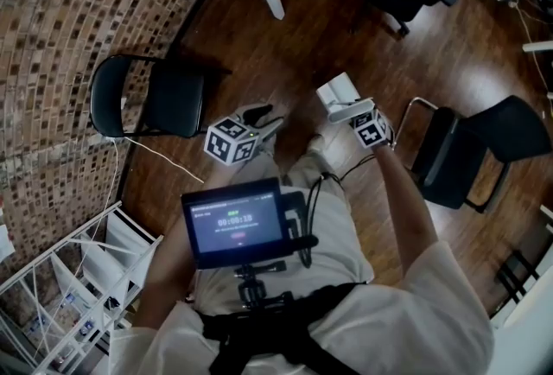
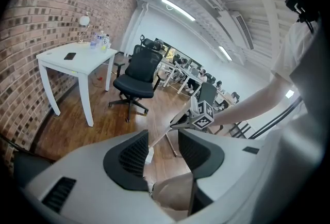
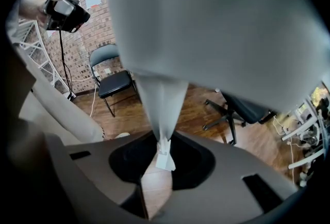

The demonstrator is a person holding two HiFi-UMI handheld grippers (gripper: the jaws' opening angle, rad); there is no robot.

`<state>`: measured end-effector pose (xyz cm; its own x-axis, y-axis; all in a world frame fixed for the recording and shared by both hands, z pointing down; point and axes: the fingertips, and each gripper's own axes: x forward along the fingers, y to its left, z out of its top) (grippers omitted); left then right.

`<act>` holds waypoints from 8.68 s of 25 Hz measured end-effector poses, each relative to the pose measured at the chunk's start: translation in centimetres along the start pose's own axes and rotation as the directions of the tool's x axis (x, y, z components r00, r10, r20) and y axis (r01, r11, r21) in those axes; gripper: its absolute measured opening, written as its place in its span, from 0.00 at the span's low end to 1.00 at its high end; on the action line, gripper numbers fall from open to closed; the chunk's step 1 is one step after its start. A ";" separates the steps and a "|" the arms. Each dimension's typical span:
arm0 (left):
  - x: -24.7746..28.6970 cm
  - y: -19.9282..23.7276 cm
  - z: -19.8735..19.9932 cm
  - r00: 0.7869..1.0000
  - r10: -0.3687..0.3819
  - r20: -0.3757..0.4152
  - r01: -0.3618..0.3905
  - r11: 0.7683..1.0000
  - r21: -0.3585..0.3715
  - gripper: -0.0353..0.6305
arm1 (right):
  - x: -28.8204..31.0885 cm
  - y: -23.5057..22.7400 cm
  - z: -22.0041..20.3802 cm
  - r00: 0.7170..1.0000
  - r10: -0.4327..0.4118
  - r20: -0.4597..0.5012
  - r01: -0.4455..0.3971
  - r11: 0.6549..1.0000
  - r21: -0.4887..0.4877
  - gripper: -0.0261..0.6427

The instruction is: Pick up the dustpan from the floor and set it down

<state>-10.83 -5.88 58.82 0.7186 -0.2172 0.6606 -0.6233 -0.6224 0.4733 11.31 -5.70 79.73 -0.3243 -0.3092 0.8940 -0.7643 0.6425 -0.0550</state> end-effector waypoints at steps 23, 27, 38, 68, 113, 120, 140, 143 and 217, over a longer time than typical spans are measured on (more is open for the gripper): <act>1.0 0.4 -0.6 0.998 -0.015 -0.066 0.016 1.000 0.016 0.33 | 3.8 -0.9 -1.2 0.997 -0.044 -0.060 0.042 0.999 -0.029 0.20; 1.3 0.6 -0.7 0.997 -0.022 -0.079 0.024 1.000 0.021 0.33 | 4.1 -0.9 -1.0 0.997 -0.050 -0.058 0.049 0.998 -0.028 0.20; 1.5 1.1 -0.9 0.995 -0.028 -0.099 0.030 0.999 0.014 0.33 | 5.0 -1.1 -0.8 0.996 -0.056 -0.075 0.054 0.998 -0.027 0.20; 0.9 3.3 -1.7 0.993 -0.003 -0.119 -0.002 0.999 -0.034 0.33 | 7.4 0.1 0.2 0.996 -0.028 -0.089 0.023 0.998 -0.054 0.20; -1.3 2.4 -6.4 0.987 0.011 -0.158 -0.015 1.000 -0.025 0.32 | 7.9 8.1 -1.5 0.985 -0.165 -0.058 0.162 0.985 -0.059 0.23; -2.0 1.9 -8.1 0.987 0.021 -0.158 -0.026 0.999 -0.031 0.32 | 8.5 10.7 -2.4 0.988 -0.146 -0.048 0.142 0.987 -0.071 0.27; -2.0 -0.9 -11.1 0.992 0.049 -0.113 -0.055 0.997 -0.054 0.32 | 7.6 12.5 -6.4 0.985 -0.128 -0.117 0.127 0.992 -0.013 0.38; -1.6 -0.7 -10.4 0.995 0.054 -0.085 -0.061 0.995 -0.085 0.32 | 6.2 12.0 -6.7 0.986 -0.129 -0.109 0.131 0.991 0.008 0.38; -12.2 -9.6 -1.7 0.839 -0.508 0.192 0.477 0.859 0.187 0.05 | -32.7 22.0 5.6 0.700 -0.621 0.353 0.443 0.765 0.468 0.26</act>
<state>-14.12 4.03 47.15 0.9794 -0.0107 0.2018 -0.1347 -0.7790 0.6124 1.98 14.61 46.75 0.0511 -0.8631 0.5025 -0.9890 0.0263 0.1458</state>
